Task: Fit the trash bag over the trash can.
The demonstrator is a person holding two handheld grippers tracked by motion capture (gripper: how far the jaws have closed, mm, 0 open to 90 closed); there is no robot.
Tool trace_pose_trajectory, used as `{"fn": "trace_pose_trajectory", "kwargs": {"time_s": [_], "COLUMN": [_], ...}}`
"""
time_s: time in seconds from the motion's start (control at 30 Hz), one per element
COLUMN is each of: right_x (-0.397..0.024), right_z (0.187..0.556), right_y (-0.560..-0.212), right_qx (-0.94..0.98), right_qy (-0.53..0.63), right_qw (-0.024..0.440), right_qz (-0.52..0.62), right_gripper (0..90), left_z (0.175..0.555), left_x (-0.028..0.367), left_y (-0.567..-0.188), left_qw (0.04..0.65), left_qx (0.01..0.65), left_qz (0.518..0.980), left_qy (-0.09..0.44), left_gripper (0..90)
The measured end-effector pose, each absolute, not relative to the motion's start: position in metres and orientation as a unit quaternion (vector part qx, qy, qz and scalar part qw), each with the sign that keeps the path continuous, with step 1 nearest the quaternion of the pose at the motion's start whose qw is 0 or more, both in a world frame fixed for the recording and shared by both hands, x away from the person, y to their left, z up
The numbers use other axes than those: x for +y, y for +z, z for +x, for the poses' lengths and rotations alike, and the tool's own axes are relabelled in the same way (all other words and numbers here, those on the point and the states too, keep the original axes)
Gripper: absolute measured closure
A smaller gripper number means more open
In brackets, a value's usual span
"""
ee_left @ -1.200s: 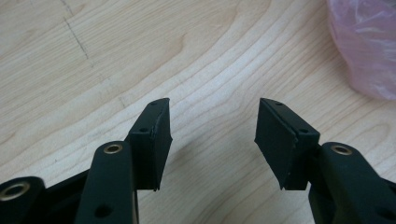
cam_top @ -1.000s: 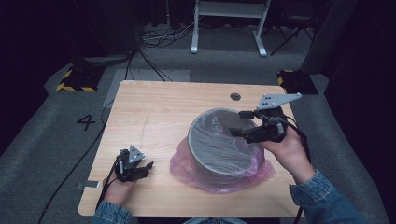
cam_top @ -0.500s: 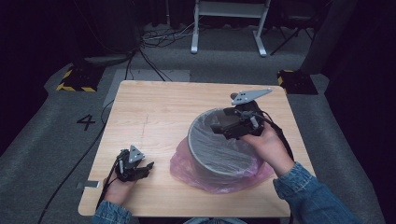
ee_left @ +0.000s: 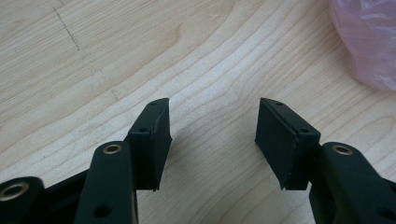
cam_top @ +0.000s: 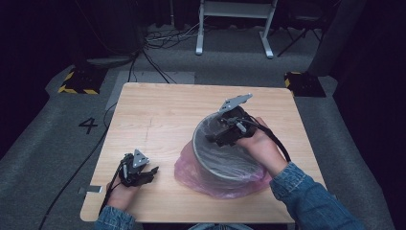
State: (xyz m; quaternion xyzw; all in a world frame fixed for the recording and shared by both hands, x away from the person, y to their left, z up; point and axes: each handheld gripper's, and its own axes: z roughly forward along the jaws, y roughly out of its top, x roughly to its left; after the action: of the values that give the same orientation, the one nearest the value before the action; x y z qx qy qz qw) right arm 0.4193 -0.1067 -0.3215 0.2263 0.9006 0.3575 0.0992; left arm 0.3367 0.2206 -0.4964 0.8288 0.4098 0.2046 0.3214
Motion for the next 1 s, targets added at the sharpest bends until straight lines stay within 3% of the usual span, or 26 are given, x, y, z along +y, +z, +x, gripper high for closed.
{"fn": "trace_pose_trajectory", "kwargs": {"time_s": [0.3, 0.5, 1.0], "right_x": [-0.096, -0.093, -0.095], "right_z": [0.415, 0.416, 0.426], "right_y": [-0.331, -0.338, -0.362], "right_qx": [0.914, 0.916, 0.927], "right_qy": [0.312, 0.318, 0.298], "right_qw": [0.093, 0.072, 0.012], "right_qz": [0.241, 0.234, 0.228], "right_gripper": [21.9, 16.7, 15.9], "left_z": [0.336, 0.336, 0.337], "left_x": [0.22, 0.22, 0.22], "left_y": [-0.497, -0.497, -0.497], "left_qw": [0.322, 0.324, 0.324], "left_qx": [0.409, 0.408, 0.407], "left_qz": [0.829, 0.829, 0.829], "left_qy": [0.204, 0.205, 0.204], "left_gripper": [44.7, 44.3, 43.5]}}
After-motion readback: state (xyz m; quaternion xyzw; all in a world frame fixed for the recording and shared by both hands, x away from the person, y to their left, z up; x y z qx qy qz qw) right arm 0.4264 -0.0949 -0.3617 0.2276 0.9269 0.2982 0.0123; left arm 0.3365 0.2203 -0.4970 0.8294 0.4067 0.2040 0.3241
